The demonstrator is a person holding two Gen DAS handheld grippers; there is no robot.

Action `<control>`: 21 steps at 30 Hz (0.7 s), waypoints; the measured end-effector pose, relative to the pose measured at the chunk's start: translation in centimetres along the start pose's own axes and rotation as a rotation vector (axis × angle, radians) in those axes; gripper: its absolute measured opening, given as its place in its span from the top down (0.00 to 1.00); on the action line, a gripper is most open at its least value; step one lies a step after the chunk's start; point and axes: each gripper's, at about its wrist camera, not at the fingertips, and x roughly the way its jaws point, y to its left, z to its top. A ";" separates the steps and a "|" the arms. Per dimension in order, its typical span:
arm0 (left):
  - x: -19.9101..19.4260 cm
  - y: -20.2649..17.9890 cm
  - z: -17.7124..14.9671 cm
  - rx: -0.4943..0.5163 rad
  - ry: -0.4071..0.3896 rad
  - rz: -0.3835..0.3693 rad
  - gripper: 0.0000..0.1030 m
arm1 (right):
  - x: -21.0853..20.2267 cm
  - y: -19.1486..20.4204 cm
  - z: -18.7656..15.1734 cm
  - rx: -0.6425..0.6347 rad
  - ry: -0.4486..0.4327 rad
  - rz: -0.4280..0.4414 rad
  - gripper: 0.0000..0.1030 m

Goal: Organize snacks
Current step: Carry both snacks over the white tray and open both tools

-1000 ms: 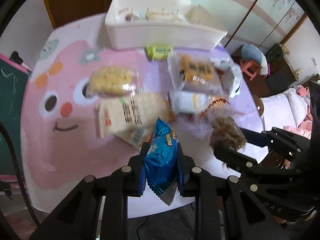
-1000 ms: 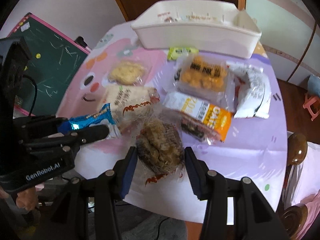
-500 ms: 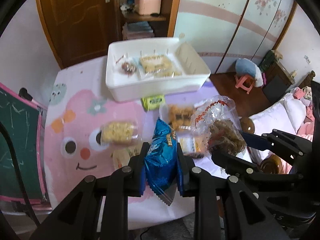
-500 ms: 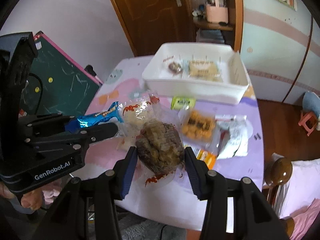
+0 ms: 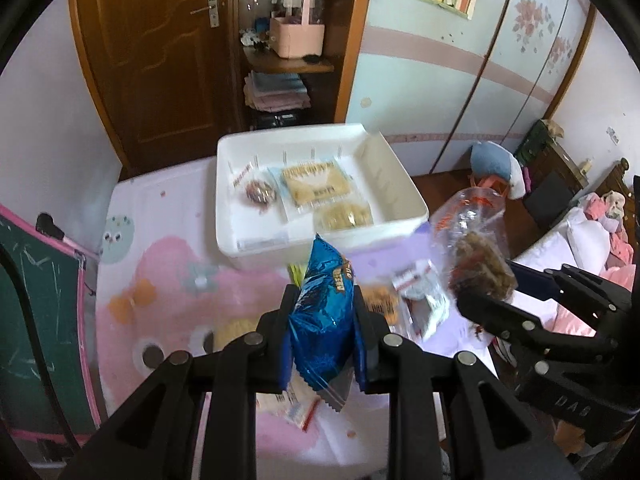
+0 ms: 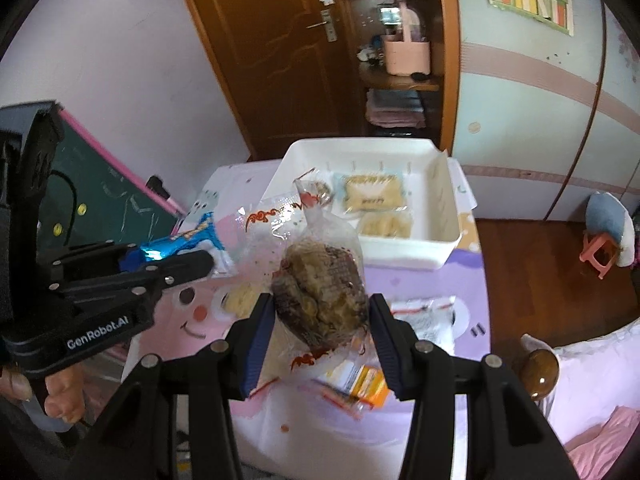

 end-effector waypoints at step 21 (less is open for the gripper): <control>7.3 4.0 13.2 0.012 -0.040 0.026 0.79 | 5.7 -2.4 14.1 0.092 -0.085 -0.068 0.53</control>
